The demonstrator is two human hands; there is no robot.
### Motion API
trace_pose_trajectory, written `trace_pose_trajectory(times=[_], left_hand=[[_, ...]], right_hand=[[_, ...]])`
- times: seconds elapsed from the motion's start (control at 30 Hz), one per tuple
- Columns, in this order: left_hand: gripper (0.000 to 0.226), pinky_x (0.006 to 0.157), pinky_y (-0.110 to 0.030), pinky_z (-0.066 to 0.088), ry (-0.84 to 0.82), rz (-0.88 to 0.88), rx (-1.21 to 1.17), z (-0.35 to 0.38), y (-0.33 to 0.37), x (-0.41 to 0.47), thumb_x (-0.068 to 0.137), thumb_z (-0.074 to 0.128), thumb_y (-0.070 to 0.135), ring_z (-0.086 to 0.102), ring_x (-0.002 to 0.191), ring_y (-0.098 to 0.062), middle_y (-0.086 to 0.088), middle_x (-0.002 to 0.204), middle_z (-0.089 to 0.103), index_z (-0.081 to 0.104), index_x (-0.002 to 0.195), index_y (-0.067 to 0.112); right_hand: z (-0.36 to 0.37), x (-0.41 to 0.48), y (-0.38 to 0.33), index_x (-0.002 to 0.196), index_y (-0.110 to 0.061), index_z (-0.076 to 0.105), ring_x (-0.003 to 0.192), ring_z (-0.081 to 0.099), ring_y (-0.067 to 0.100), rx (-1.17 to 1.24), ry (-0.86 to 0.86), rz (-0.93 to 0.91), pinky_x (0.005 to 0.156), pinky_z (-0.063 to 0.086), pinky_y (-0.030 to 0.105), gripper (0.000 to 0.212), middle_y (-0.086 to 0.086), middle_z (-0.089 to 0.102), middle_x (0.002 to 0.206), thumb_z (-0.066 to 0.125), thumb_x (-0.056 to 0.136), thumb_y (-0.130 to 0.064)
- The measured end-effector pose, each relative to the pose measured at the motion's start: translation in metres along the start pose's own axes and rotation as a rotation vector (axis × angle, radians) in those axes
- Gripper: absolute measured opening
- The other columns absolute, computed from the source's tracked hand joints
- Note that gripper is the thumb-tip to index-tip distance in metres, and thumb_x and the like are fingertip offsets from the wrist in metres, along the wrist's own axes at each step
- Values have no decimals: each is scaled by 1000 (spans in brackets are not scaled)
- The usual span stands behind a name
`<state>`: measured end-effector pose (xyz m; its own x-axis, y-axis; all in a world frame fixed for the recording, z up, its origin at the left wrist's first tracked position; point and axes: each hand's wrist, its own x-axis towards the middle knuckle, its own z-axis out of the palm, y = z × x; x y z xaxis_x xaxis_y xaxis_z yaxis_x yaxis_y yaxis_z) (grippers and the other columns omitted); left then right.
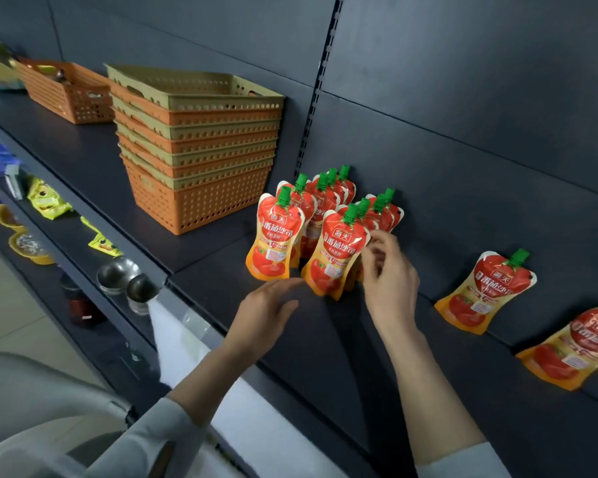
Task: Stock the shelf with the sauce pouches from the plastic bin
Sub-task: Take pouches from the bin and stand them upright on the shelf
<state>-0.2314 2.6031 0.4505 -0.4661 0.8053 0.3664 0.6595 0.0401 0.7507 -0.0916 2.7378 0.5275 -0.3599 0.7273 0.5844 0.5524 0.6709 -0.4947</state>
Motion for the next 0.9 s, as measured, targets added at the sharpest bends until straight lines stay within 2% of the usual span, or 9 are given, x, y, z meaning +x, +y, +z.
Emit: trace_pose_trajectory(times=[0.17, 0.27, 0.33, 0.5, 0.6, 0.67, 0.77, 0.9], left_hand=[[28, 87, -30, 54, 171, -92, -133, -49, -19, -64, 92, 60, 10, 66, 97, -2, 11, 111, 69, 67, 116, 25], [25, 85, -25, 54, 215, -175, -160, -83, -34, -113, 94, 59, 12, 66, 94, 1, 14, 106, 70, 68, 112, 28], [24, 84, -24, 54, 233, -231, -159, -104, -49, -148, 95, 59, 14, 66, 94, 2, 15, 105, 70, 67, 110, 30], [23, 78, -13, 50, 280, -408, -117, -146, -89, -246, 95, 58, 15, 65, 91, 3, 12, 103, 70, 65, 111, 30], [25, 84, -26, 54, 346, -553, -96, -158, -122, -310, 93, 60, 13, 66, 93, -1, 10, 105, 69, 64, 112, 29], [27, 86, -33, 55, 363, -674, -58, -157, -146, -353, 91, 63, 13, 65, 96, -4, 7, 110, 68, 63, 116, 24], [38, 92, -38, 54, 324, -879, -88, -147, -174, -412, 92, 63, 17, 60, 110, -8, 6, 124, 61, 54, 129, 24], [55, 98, -47, 49, 272, -1104, -92, -124, -201, -460, 89, 65, 18, 54, 122, -21, -1, 138, 51, 43, 139, 27]], right_hand=[[7, -78, -25, 126, -14, 54, 96, 62, 21, 66, 175, 29, 79, 51, 39, 29, 2, 63, 106, 57, 97, -15], [24, -135, -50, 123, -11, 58, 94, 62, 21, 129, 100, 22, 79, 53, 43, 26, 4, 64, 103, 57, 97, -13], [39, -177, -73, 121, -9, 60, 94, 61, 22, 182, 12, -24, 81, 53, 40, 25, 5, 64, 104, 53, 99, -17], [80, -285, -134, 117, -10, 63, 96, 59, 15, 231, -271, -132, 83, 42, 18, 32, 2, 65, 105, 44, 100, -30], [111, -344, -153, 119, -11, 62, 103, 58, 14, 231, -472, -170, 88, 36, 12, 32, 1, 66, 110, 44, 101, -29], [135, -382, -157, 126, -14, 59, 109, 58, 14, 213, -678, -189, 91, 39, 14, 30, -1, 64, 115, 47, 102, -28], [174, -429, -156, 139, -19, 48, 122, 53, 19, 132, -1033, -208, 98, 45, 27, 39, 0, 57, 131, 49, 102, -30], [248, -470, -146, 155, -21, 22, 143, 35, 25, -66, -1373, -297, 117, 32, 41, 65, 4, 35, 156, 48, 100, -43]])
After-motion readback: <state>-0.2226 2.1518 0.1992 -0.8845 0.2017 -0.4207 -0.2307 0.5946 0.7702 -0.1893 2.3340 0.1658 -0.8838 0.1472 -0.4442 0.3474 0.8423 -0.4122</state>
